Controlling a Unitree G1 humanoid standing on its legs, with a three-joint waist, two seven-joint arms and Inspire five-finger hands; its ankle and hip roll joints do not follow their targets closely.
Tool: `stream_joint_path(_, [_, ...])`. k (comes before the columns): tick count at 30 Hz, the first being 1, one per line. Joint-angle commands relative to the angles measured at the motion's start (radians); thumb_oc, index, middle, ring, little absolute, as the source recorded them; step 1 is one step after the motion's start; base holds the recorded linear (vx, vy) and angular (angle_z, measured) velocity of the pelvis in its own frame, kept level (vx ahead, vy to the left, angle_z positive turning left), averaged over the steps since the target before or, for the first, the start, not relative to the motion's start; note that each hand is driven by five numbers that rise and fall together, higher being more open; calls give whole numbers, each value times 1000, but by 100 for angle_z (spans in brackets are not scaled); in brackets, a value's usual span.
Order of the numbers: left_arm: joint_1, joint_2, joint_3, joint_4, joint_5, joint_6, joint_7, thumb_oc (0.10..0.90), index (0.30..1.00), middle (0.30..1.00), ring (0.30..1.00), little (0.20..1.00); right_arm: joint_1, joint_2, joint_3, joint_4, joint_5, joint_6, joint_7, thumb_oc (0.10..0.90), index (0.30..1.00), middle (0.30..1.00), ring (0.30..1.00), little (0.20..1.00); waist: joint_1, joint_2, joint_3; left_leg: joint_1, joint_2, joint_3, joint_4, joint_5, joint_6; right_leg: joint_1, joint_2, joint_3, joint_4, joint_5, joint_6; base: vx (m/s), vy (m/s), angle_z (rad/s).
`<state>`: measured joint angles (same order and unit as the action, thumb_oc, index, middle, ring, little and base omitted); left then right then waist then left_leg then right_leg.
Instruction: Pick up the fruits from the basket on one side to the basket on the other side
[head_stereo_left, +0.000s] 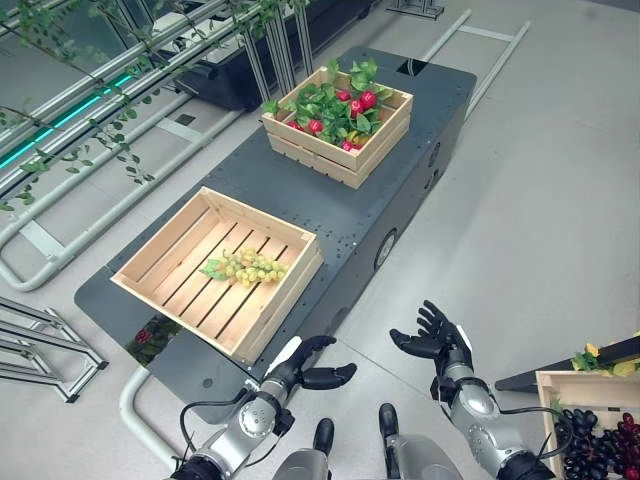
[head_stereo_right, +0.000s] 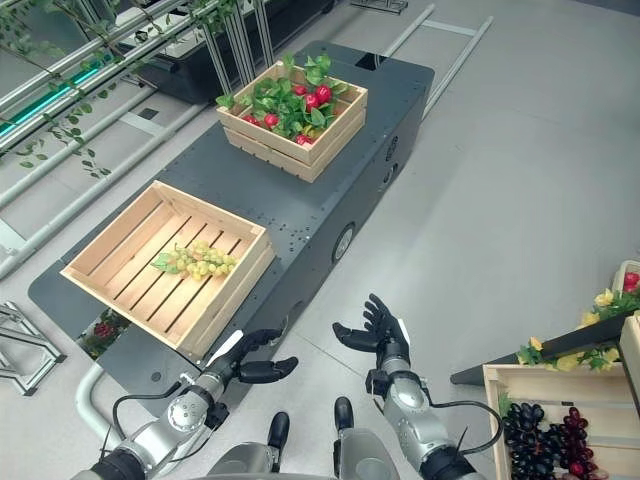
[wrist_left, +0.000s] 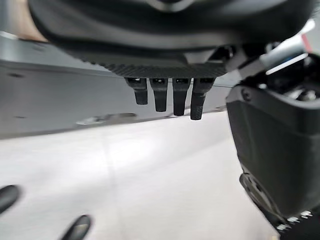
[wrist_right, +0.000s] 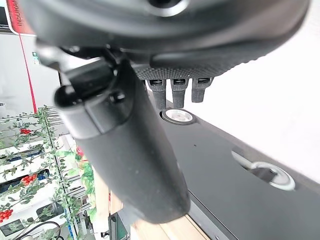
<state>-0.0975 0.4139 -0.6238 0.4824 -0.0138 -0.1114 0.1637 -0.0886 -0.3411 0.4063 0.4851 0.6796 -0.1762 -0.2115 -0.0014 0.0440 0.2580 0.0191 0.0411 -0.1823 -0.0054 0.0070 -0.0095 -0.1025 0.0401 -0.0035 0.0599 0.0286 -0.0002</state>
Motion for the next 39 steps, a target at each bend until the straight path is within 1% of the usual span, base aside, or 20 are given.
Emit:
stream_joint_path(1, [-61,38,29,-62,14,-88,32,800,900,900,900,900,-41,28,5,-106,67,-61,86,800,900,900,900,900,31,-59,-65,-20,-80,92,61,-75,21,97,-86,-69,-96,-15,39,93,-123,51])
stream_joint_path(5, [-37,32,57,-76,-19,-161,101,800,900,900,900,900,7,32,-18,-104,32,-87,27,800,900,900,900,900,17,-57,-75,-17,-46,204,44,-63,2,122,-103,-164,-106,-39,28,107,-27,106])
stream_joint_path(8, [-4,23,98,-105,-87,-225,117,800,900,900,900,900,52,29,-43,-119,-41,-129,-27,800,900,900,900,900,4,-63,-63,-41,-37,304,133,-82,-11,140,-123,-221,-106,-41,22,46,58,82])
stream_joint_path(9, [3,10,109,-109,-101,-259,117,800,900,900,900,900,65,30,-57,-118,-53,-158,-58,800,900,900,900,900,2,-60,-43,-78,-25,330,146,-59,-27,147,-128,-245,-93,-44,22,-15,147,96])
stream_joint_path(11, [9,-10,116,-111,-118,-268,128,800,900,900,900,900,56,33,-54,-108,-85,-182,-75,800,900,900,900,900,3,-45,-31,-72,-7,339,46,-12,-34,148,-125,-258,-84,-51,25,-3,154,95])
stream_joint_path(12, [6,-15,113,-98,-112,-264,133,800,900,900,900,900,49,40,-47,-95,-96,-186,-91,800,900,900,900,900,7,-45,-27,-52,-16,330,33,-16,-28,150,-129,-253,-79,-52,29,38,170,68])
stream_joint_path(13, [-1,-20,112,-81,-89,-263,141,800,900,900,900,900,36,45,-35,-80,-82,-194,-105,800,900,900,900,900,21,-39,-33,-40,-27,287,-27,6,-24,150,-132,-260,-81,-44,42,37,162,50])
stream_joint_path(15, [-6,-10,116,-86,-89,-258,137,800,900,900,900,900,35,57,-29,-86,-35,-198,-75,800,900,900,900,900,32,-38,-42,-7,-26,286,-78,15,-10,158,-138,-279,-88,-38,57,48,126,6])
stream_joint_path(21, [-21,7,135,-67,-88,-251,130,800,900,900,900,900,54,85,-17,-88,-66,-210,-98,800,900,900,900,900,35,-46,-60,29,-43,283,-82,-16,21,164,-149,-278,-77,-37,74,51,107,5])
stream_joint_path(24, [-21,5,144,-83,-97,-229,120,800,900,900,900,900,47,100,-37,-70,-75,-195,-131,800,900,900,900,900,38,-44,-67,42,-47,277,-82,-28,34,167,-155,-275,-38,-58,78,70,156,13])
stream_joint_path(27, [-13,10,153,-98,-103,-227,103,800,900,900,900,900,56,116,-49,-84,-51,-182,-117,800,900,900,900,900,35,-41,-56,44,-49,298,-82,-28,57,115,-176,-276,156,-75,91,28,140,1])
stream_joint_path(29, [-7,34,154,-119,-104,-245,108,800,900,900,900,900,74,111,-51,-114,-27,-195,-80,800,900,900,900,900,31,-45,-10,33,-66,303,-78,-24,82,-37,-227,-235,459,-18,108,-90,112,-1])
stream_joint_path(30, [-13,41,156,-123,-101,-243,110,800,900,900,900,900,74,106,-50,-117,-17,-201,-78,800,900,900,900,900,29,-47,13,32,-67,296,-77,-24,83,-72,-234,-220,494,12,112,-80,-22,-7])
stream_joint_path(32, [-23,52,165,-133,-93,-228,111,800,900,900,900,900,77,107,-54,-119,-14,-193,-80,800,900,900,900,900,15,-48,38,38,-57,269,-82,-22,74,-91,-210,-174,395,34,108,14,-159,3])
stream_joint_path(34, [-32,56,170,-142,-105,-223,119,800,900,900,900,900,72,106,-51,-118,-7,-190,-71,800,900,900,900,900,13,-48,43,32,-50,262,-82,-23,70,-88,-203,-166,319,41,106,2,-209,29])
stream_joint_path(35, [-61,61,173,-150,-127,-230,143,800,900,900,900,900,40,109,-42,-98,-3,-195,-60,800,900,900,900,900,15,-51,58,19,-41,266,-82,-34,60,-77,-206,-166,106,71,109,-58,-250,27])
stream_joint_path(36, [-67,60,172,-148,-126,-236,150,800,900,900,900,900,29,108,-41,-87,-2,-199,-57,800,900,900,900,900,16,-51,60,15,-40,269,-82,-38,57,-73,-204,-165,52,81,111,-34,-390,24])
stream_joint_path(37, [-83,54,163,-127,-113,-241,160,800,900,900,900,900,-3,109,-32,-56,2,-186,-73,800,900,900,900,900,20,-49,60,-3,-33,255,-82,-34,52,-47,-180,-150,14,44,106,32,-225,17])
stream_joint_path(38, [-82,50,163,-125,-105,-239,161,800,900,900,900,900,-10,109,-31,-49,3,-181,-79,800,900,900,900,900,21,-48,59,-5,-31,253,-82,-31,51,-41,-177,-151,15,36,104,151,-318,33])
stream_joint_path(39, [-72,37,160,-131,-79,-234,177,800,900,900,900,900,-14,108,-27,-60,6,-164,-80,800,900,900,900,900,26,-50,53,-6,-22,255,-82,-18,41,-5,-174,-175,-3,20,102,202,-230,40])
